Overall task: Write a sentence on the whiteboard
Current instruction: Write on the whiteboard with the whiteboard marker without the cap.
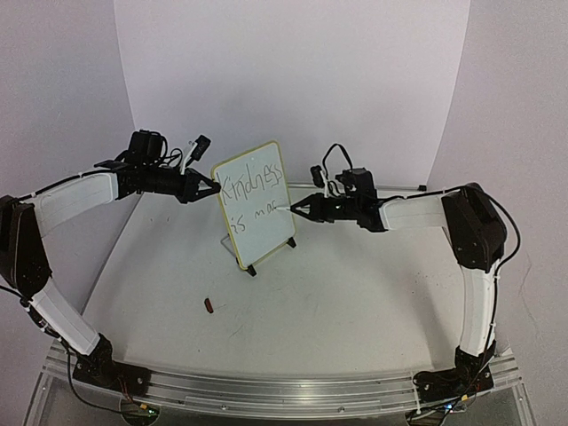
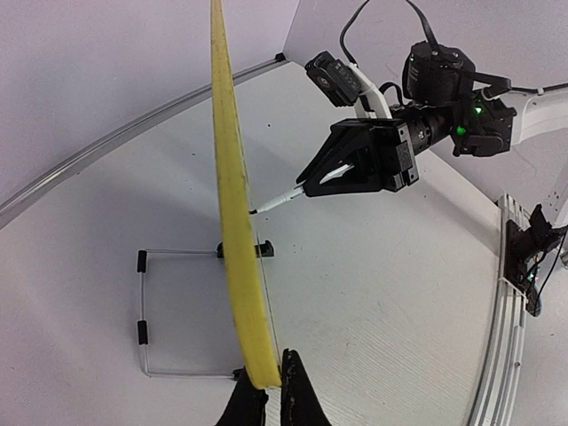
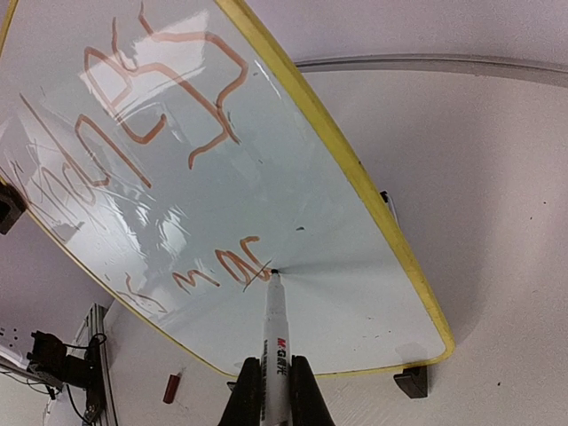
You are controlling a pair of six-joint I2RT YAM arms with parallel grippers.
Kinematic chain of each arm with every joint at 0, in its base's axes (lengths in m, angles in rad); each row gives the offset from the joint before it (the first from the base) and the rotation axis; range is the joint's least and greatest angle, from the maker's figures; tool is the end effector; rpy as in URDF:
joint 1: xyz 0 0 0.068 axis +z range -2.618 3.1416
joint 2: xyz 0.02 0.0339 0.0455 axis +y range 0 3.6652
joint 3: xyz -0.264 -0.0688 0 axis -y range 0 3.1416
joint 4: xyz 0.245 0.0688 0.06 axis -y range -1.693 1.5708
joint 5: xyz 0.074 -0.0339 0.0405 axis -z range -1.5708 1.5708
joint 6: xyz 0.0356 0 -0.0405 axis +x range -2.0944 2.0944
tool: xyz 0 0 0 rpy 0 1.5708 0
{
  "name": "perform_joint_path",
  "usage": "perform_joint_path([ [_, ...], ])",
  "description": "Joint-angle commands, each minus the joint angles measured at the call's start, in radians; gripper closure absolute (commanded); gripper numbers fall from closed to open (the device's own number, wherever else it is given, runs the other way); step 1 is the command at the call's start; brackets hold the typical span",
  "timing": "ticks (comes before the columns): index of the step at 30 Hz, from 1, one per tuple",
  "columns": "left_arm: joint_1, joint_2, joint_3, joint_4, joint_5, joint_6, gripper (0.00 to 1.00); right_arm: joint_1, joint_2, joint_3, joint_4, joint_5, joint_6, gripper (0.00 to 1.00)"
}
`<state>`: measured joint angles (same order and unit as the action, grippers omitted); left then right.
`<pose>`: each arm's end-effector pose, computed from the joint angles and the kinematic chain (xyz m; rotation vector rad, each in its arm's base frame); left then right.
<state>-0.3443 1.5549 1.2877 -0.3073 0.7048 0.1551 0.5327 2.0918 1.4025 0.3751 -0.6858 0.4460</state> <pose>0.3243 -0.1408 0.3157 0.9121 1.9023 -0.8636 0.3979 0.2608 0.2016 -0.5939 1.9396 1.2892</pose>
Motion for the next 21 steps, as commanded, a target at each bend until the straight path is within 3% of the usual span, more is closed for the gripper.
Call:
perform_joint_path([
  [1,-0.007,0.028,0.009,-0.070,-0.022,0.027,1.00,0.000,-0.063,0.030,0.022,0.037,-0.013,1.00],
  [21,-0.007,0.030,0.009,-0.070,-0.022,0.027,1.00,0.000,-0.046,0.004,0.073,0.027,0.016,1.00],
])
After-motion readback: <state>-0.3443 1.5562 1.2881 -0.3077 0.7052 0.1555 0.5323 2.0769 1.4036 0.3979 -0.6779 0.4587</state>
